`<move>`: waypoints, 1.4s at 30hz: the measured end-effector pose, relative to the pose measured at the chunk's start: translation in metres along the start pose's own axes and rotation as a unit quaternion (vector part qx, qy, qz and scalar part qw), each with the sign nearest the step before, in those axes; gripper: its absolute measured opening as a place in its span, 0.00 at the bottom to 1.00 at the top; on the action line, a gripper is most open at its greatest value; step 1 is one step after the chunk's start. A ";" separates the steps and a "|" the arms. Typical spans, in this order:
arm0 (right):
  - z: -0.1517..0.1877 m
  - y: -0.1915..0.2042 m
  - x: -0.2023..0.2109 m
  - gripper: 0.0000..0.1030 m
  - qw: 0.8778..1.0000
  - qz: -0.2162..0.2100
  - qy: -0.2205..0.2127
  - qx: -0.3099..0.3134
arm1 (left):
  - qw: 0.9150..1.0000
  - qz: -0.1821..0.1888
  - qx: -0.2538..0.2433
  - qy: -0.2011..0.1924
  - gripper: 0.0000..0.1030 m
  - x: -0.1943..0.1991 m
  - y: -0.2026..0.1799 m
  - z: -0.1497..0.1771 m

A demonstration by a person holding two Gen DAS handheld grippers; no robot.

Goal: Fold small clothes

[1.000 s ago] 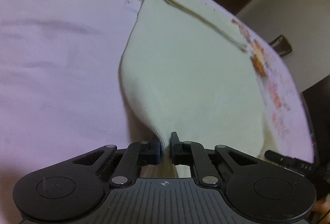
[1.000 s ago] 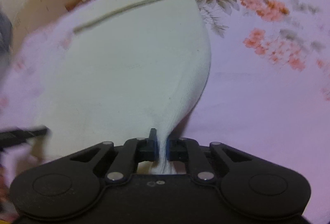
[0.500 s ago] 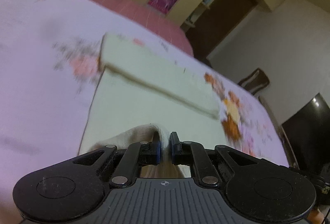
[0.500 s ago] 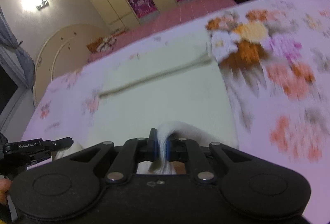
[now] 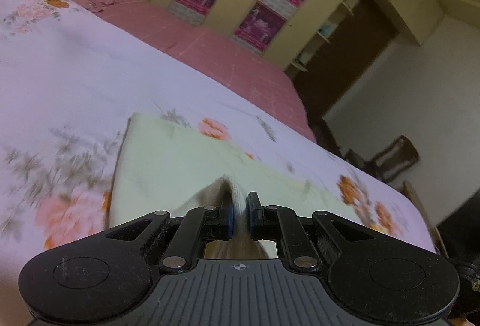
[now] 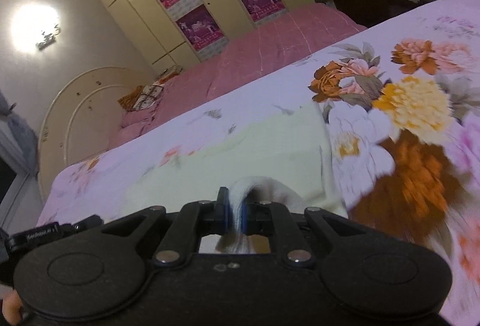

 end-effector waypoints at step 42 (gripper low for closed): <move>-0.047 -0.021 -0.076 0.38 0.976 0.136 -0.049 0.161 | 0.980 -0.122 -0.153 -0.020 0.54 -0.040 -0.001 -0.032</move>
Point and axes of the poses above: each gripper's, at about its wrist camera, not at the fingertips, and x roughly against the way its jaws point, y to its left, z to its underside, the point moved 6 cm from there along -x, roughly the way its jaws point, and after that the axes turned 1 degree about -x, right-handed, at the moved point
